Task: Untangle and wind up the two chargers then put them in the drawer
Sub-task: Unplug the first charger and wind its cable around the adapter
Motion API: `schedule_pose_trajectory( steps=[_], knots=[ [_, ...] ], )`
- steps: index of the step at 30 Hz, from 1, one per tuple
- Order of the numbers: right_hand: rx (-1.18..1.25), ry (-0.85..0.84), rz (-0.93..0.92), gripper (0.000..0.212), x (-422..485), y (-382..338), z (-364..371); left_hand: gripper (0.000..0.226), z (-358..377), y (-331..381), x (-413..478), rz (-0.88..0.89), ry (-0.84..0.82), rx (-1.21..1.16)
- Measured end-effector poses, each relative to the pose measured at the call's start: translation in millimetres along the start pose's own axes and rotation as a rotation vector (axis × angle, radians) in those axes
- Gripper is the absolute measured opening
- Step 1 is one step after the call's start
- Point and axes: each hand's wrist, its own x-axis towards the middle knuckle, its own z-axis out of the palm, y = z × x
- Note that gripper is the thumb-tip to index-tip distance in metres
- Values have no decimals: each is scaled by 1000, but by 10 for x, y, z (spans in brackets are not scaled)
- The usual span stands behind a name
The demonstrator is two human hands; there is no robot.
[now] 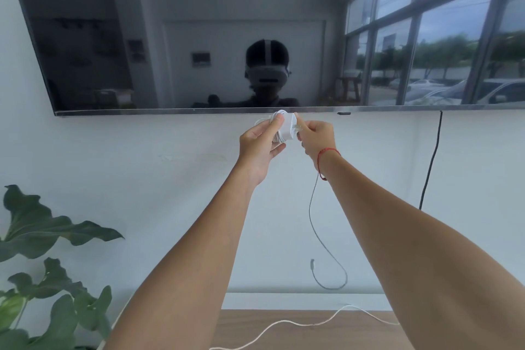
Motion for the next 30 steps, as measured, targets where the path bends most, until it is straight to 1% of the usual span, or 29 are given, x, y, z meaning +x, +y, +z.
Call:
schedule_pose_trajectory(
  steps=[2, 5, 8, 10, 12, 16, 17, 20, 22, 25, 27, 29, 30],
  knots=[
    [-27, -1, 18, 38, -24, 47, 67, 30, 17, -17, -2, -14, 24, -12],
    [-75, -39, 38, 38, -32, 36, 129, 31, 18, -30, -3, -36, 64, -45],
    [-124, -140, 71, 38, -49, 14, 130, 36, 6, 10, 4, -31, 91, -102],
    [-148, -219, 103, 37, -83, 26, 131, 27, 4, 45, 4, -18, 92, -127],
    [-138, -262, 125, 38, -116, 34, 152, 18, 0, 62, 6, -4, 98, -136],
    [-227, -376, 112, 40, -165, -62, 170, 3, -50, 53, 16, 20, 178, -130],
    [-260, -407, 104, 40, -170, -88, 168, 5, -70, 49, 25, 28, 187, -137],
    [-343, -475, 83, 40, -170, -138, 161, 26, -117, 36, 51, 54, 224, -127],
    [-389, -521, 64, 40, -192, -173, 156, 28, -141, 16, 51, 65, 251, -95],
    [-460, -562, 17, 38, -245, -240, 165, 22, -160, -20, 24, 71, 281, -25],
    [-399, -532, 11, 46, -251, -296, 178, 18, -180, -43, 21, 81, 284, -6],
    [-228, -472, 44, 52, -217, -357, 177, 22, -204, -48, 22, 87, 277, -18],
    [-157, -443, 54, 51, -200, -398, 166, 25, -213, -44, 15, 86, 277, -28]
  ],
)
